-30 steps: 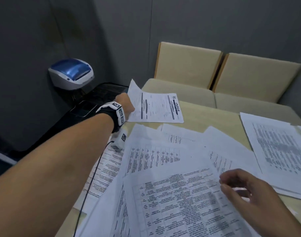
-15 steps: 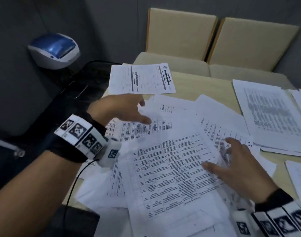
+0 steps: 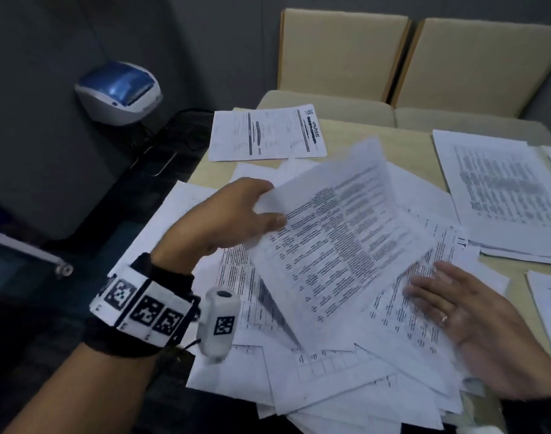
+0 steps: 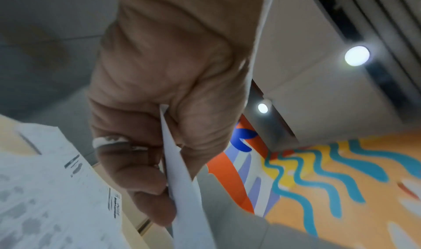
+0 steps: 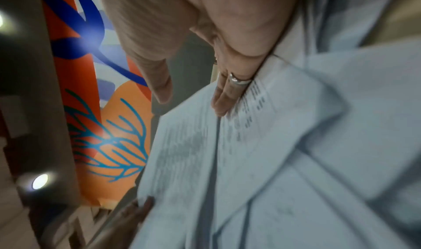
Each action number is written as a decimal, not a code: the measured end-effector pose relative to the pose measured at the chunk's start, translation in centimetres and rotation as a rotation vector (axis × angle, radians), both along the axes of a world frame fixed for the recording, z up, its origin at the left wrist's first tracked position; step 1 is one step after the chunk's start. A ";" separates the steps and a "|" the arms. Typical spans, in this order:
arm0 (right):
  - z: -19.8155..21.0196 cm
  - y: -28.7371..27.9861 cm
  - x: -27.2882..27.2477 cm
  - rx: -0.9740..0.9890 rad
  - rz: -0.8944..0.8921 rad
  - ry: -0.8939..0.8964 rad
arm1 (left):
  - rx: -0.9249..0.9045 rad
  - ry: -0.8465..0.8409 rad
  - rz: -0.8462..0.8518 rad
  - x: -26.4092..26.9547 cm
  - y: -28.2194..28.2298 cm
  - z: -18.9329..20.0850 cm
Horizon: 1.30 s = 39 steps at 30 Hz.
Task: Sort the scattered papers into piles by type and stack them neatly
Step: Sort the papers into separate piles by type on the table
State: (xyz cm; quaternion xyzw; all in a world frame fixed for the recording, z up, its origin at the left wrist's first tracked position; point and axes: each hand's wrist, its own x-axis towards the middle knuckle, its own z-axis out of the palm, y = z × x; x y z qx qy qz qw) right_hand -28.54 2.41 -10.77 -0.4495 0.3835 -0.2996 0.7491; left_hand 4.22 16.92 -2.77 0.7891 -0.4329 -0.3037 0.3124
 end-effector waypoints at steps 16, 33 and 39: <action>-0.1 -0.7 -0.3 -0.107 -0.186 0.264 | 0.360 -0.285 0.276 -4.2 4.5 -3.5; -1.1 -1.7 -2.9 0.113 -0.004 0.065 | 0.278 -0.302 0.421 -3.4 5.7 -5.6; -5.2 -7.3 -4.3 0.289 0.138 -0.354 | 0.410 -0.247 0.416 -1.5 6.0 -4.7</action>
